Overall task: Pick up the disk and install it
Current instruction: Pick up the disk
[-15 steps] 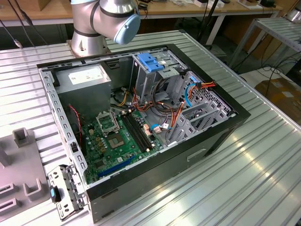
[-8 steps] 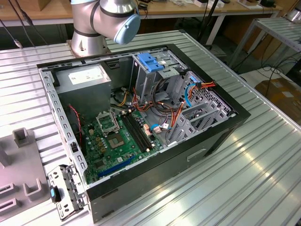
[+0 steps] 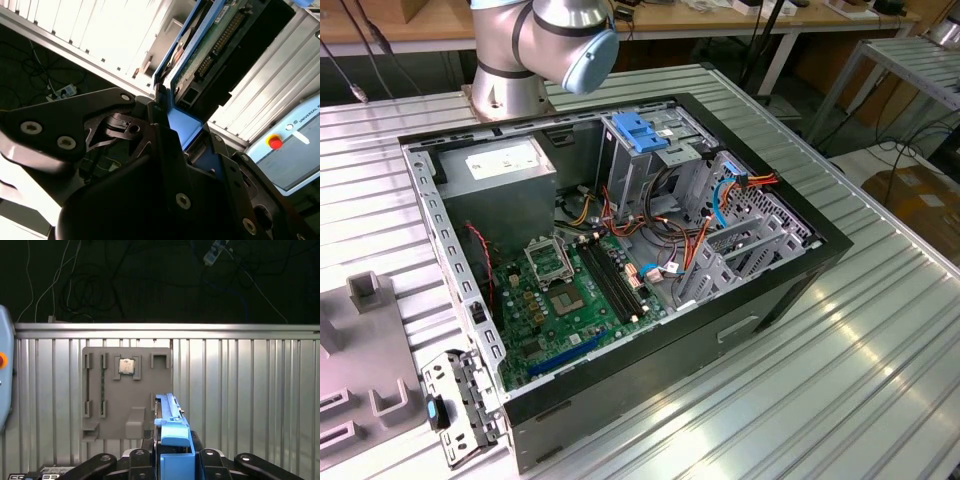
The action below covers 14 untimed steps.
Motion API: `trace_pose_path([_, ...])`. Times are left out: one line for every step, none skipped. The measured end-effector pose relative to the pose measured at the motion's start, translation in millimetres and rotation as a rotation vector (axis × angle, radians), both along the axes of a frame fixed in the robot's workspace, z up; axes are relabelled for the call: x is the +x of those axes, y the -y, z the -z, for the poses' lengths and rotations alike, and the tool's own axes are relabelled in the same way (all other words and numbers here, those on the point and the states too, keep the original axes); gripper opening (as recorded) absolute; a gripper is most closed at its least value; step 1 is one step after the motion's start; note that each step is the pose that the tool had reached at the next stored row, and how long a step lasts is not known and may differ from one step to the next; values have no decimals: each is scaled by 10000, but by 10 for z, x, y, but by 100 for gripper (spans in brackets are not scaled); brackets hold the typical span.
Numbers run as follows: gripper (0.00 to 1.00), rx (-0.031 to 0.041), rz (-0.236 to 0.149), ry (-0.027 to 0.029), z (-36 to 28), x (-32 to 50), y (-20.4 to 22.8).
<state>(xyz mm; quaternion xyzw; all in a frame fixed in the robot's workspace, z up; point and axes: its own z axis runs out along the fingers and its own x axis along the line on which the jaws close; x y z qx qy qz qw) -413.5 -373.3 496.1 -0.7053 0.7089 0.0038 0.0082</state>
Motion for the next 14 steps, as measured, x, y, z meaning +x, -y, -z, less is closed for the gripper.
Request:
trace_pose_path([37,0,0,0,0,12,0])
trace_pose_path([37,0,0,-1,0,23,0])
trace_pose_path([37,0,1,-1,1,34,0])
trace_pose_path([37,0,1,0,1,49,0])
trace_pose_path([37,0,1,0,2,61,0])
trace_pose_path([37,0,1,0,2,75,0])
trace_pose_path([37,0,1,0,2,88,0])
trace_pose_path([37,0,1,-1,2,100,0])
trace_pose_path([37,0,1,0,2,112,0])
trace_pose_path([37,1,1,0,2,126,0])
trace_pose_path([37,0,1,0,2,148,0])
trace_pose_path([37,0,0,0,2,161,0])
trace_pose_path([37,0,1,-1,2,179,0])
trace_pose_path([37,0,1,0,2,202,0])
